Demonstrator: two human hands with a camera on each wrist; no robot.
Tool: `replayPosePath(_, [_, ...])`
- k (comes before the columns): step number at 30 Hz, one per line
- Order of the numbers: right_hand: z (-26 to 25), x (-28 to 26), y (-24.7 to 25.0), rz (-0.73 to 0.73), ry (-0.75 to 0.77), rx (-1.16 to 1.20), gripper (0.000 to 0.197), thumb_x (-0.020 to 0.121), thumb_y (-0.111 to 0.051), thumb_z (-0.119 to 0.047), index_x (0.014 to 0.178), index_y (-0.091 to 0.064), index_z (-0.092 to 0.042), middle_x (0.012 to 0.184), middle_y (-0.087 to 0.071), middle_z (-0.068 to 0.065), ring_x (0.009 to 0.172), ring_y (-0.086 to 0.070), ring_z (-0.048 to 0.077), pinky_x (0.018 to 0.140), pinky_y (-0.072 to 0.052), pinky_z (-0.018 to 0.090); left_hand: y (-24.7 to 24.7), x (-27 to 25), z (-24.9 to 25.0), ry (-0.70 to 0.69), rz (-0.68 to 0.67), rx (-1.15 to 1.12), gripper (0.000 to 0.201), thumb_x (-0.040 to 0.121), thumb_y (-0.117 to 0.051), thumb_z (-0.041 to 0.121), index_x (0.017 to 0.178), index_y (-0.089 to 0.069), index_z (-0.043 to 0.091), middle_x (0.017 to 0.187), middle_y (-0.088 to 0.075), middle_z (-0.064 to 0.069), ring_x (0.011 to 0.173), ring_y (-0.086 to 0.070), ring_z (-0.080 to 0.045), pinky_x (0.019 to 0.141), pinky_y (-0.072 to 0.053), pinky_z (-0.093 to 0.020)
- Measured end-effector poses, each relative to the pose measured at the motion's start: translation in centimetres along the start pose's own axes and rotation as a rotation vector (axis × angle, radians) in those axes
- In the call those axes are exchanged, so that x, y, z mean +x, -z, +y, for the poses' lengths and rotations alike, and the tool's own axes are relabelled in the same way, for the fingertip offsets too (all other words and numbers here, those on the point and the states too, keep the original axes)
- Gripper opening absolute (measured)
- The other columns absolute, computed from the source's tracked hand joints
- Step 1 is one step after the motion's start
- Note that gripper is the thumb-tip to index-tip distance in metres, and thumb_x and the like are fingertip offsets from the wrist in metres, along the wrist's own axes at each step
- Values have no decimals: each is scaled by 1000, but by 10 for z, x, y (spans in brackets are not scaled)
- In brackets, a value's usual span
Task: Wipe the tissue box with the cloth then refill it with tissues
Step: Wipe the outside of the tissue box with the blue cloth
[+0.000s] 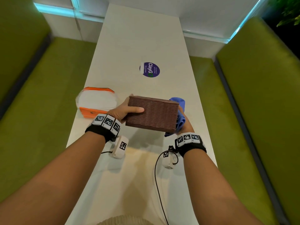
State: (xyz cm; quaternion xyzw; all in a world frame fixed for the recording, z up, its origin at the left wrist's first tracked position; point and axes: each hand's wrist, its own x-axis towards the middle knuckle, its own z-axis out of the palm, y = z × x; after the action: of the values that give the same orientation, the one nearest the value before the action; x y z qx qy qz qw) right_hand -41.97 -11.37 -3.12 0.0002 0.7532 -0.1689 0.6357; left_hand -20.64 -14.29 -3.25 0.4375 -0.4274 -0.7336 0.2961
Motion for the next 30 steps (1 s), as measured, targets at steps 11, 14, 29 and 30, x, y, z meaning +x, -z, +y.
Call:
replayPosePath(11, [-27, -9, 30, -90, 606, -119, 29, 84, -60, -40, 89, -65, -11, 84, -65, 12, 81, -60, 27, 76, -50, 34, -1, 9, -16, -38, 187, 234, 151, 42, -90, 23, 152, 14, 17, 157, -22, -11, 142, -32, -25, 117, -29, -45])
replayPosePath(14, [-40, -21, 32, -65, 654, -241, 30, 83, -61, -41, 93, -65, -12, 87, -64, 12, 88, -58, 27, 84, -46, 37, 1, 9, -17, -62, 212, 346, 155, 39, -88, 36, 151, 17, 14, 160, -12, -11, 146, -22, -24, 119, -25, -44])
replayPosePath(29, [-35, 4, -42, 169, 1067, -907, 58, 102, -32, -34, 152, -14, -11, 160, -11, 10, 149, -4, 30, 120, -12, 43, 10, 16, -15, -247, 88, 743, 143, 32, -73, 54, 148, -5, 5, 143, -23, -14, 131, -25, -16, 112, -24, -32])
replayPosePath(30, [-36, -2, -48, 120, 1133, -896, 54, 102, -33, -29, 151, -18, -10, 159, -17, 9, 148, -10, 27, 119, -13, 39, 9, 17, -13, -258, 92, 751, 141, 31, -73, 53, 147, -8, 5, 141, -25, -14, 129, -27, -17, 111, -26, -33])
